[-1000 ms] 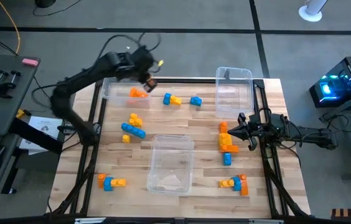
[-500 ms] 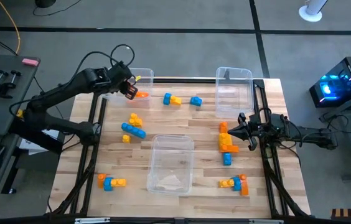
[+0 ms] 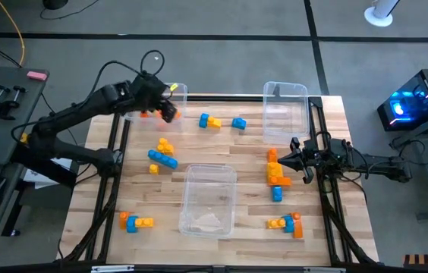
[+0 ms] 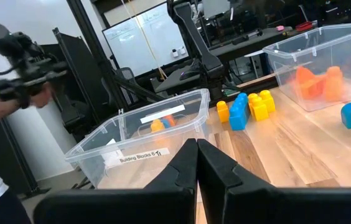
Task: Sort blocks
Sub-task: Put the orange game piece into the top left transparent bin
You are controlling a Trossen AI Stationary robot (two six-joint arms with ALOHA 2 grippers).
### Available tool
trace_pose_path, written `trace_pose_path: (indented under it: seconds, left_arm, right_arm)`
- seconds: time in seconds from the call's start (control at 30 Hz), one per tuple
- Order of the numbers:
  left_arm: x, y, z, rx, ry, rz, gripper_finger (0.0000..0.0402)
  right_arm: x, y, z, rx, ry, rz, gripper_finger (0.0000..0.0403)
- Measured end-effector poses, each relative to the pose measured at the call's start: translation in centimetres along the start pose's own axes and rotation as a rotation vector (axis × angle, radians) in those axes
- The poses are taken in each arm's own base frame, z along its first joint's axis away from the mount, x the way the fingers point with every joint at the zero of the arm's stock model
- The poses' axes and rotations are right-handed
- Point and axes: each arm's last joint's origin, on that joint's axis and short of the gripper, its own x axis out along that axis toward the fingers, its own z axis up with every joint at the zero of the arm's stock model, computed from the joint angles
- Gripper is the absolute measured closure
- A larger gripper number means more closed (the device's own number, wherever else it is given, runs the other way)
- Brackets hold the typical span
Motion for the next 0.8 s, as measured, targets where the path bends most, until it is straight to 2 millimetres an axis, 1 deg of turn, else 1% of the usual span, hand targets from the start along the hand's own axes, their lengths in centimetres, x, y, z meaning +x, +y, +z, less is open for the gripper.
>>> trace_pose_path:
  seconds: [0.1,0.2,0.3,0.37,0.43,0.53,0.57,0.6,0.63,0.73,0.77,0.8]
  left_arm:
    - [0.3,-2.4,-0.8,-0.022,-0.092,-0.284,0.0183]
    - [0.2,-5.3,-2.6,-0.018,-0.168,-0.511,0.0183]
    - [-0.8,-8.1,-4.4,-0.026,-0.274,-0.737,0.0183]
    - [-1.9,-9.6,-5.0,-0.089,-0.384,-0.896,0.0183]
    - [-3.1,-10.5,-5.1,-0.179,-0.501,-1.009,0.0183]
    - [-4.7,-10.6,-4.5,-0.32,-0.688,-1.069,0.0183]
    - [-5.2,-10.5,-4.1,-0.36,-0.751,-1.074,0.0183]
    - [-5.6,-10.3,-3.9,-0.391,-0.809,-1.075,0.0183]
    - [-6.0,-10.1,-3.6,-0.416,-0.864,-1.072,0.0183]
    - [-6.7,-9.5,-3.1,-0.464,-0.975,-1.035,0.0183]
    - [-6.8,-9.4,-3.0,-0.472,-0.994,-1.012,0.0183]
    - [-6.8,-9.2,-3.0,-0.481,-1.006,-0.985,0.0183]
  right_arm:
    - [0.0,0.0,0.0,0.0,0.0,0.0,0.0402]
    - [0.0,0.0,0.0,0.0,0.0,0.0,0.0402]
    - [0.0,0.0,0.0,0.0,-0.001,0.0,0.0402]
    - [0.0,0.0,0.0,0.0,0.0,0.0,0.0402]
    - [0.0,0.0,0.0,-0.001,-0.001,0.0,0.0402]
    - [0.0,-0.1,0.3,-0.064,-0.051,-0.056,0.0402]
    - [0.0,-0.1,0.6,-0.073,-0.09,-0.089,0.0402]
    - [0.0,-0.1,1.2,-0.042,-0.155,-0.115,0.0402]
    - [-0.1,0.1,1.9,0.033,-0.255,-0.129,0.0402]
    - [-1.2,0.5,4.8,0.318,-0.678,-0.165,0.0402]
    - [-1.7,0.6,5.4,0.386,-0.801,-0.195,0.0402]
    - [-2.0,0.6,5.9,0.42,-0.887,-0.209,0.0402]
